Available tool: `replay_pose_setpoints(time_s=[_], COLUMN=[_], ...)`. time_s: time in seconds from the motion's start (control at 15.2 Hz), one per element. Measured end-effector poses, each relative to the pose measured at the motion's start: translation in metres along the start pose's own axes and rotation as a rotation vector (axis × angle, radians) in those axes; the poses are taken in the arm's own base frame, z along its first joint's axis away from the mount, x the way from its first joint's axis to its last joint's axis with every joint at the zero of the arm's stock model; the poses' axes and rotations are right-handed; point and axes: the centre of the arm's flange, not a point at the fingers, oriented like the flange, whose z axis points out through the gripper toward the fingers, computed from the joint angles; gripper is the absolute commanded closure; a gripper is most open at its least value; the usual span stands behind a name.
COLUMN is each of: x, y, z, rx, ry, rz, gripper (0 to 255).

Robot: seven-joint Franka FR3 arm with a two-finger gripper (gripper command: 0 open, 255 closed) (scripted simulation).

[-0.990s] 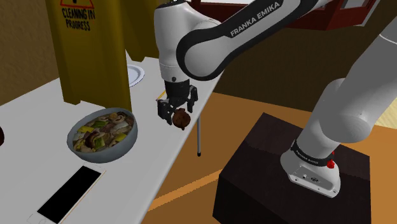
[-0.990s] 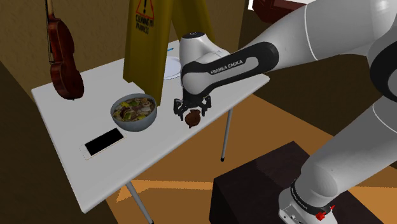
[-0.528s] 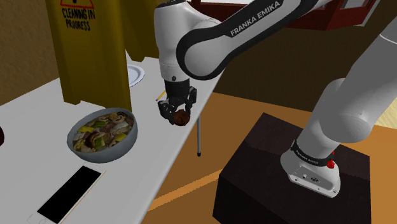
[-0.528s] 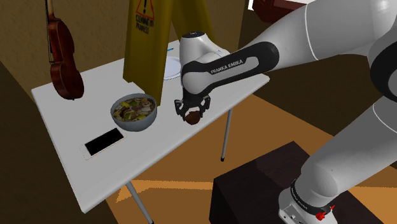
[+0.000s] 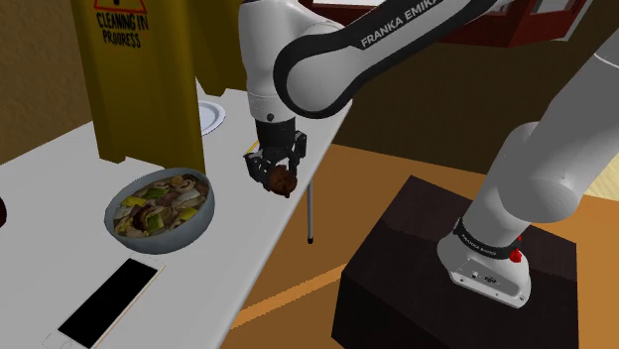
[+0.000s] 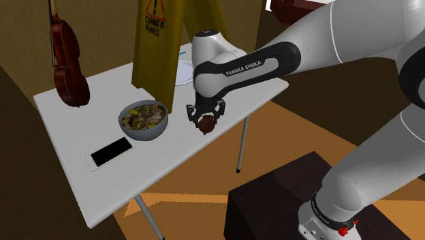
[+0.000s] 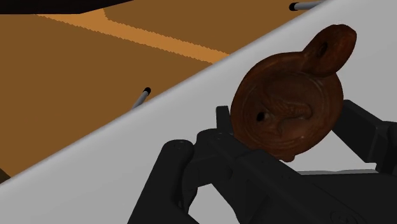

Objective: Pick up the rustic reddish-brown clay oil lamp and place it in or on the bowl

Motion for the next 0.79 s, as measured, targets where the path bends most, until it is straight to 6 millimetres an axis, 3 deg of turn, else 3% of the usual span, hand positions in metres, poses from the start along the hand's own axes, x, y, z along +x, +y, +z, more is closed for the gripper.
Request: replay_pose_setpoints(time_s=[0.79], x=[0.000], y=[-0.002], z=[-0.063], rx=[0.000], ry=[0.000], rz=[0.000], gripper=[255])
